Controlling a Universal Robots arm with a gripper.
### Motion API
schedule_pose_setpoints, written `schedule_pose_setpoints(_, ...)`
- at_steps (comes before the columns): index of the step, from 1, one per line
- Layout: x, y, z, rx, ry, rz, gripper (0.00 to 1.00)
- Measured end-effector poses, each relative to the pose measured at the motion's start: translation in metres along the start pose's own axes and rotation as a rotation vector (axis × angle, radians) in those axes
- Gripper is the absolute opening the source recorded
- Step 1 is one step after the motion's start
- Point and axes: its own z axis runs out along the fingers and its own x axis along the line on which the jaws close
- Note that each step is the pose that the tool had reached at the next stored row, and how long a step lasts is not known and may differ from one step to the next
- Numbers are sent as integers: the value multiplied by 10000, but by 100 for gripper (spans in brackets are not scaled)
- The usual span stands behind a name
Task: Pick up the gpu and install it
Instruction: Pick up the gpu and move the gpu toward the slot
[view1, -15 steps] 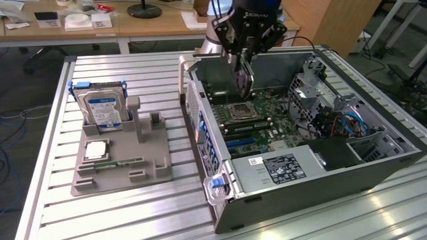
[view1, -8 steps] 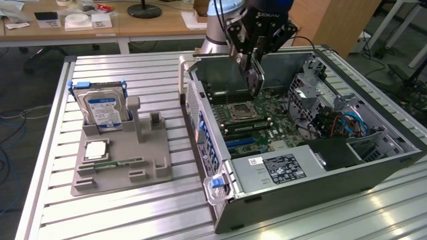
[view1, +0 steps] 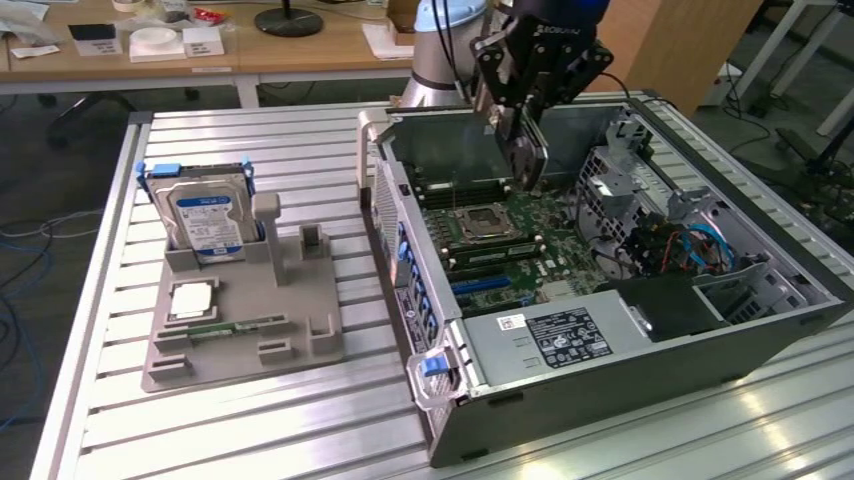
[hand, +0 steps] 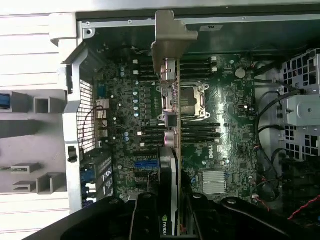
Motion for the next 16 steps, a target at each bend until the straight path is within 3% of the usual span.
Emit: schedule_pose_setpoints(16, -229, 18, 3, 0, 0, -1, 27)
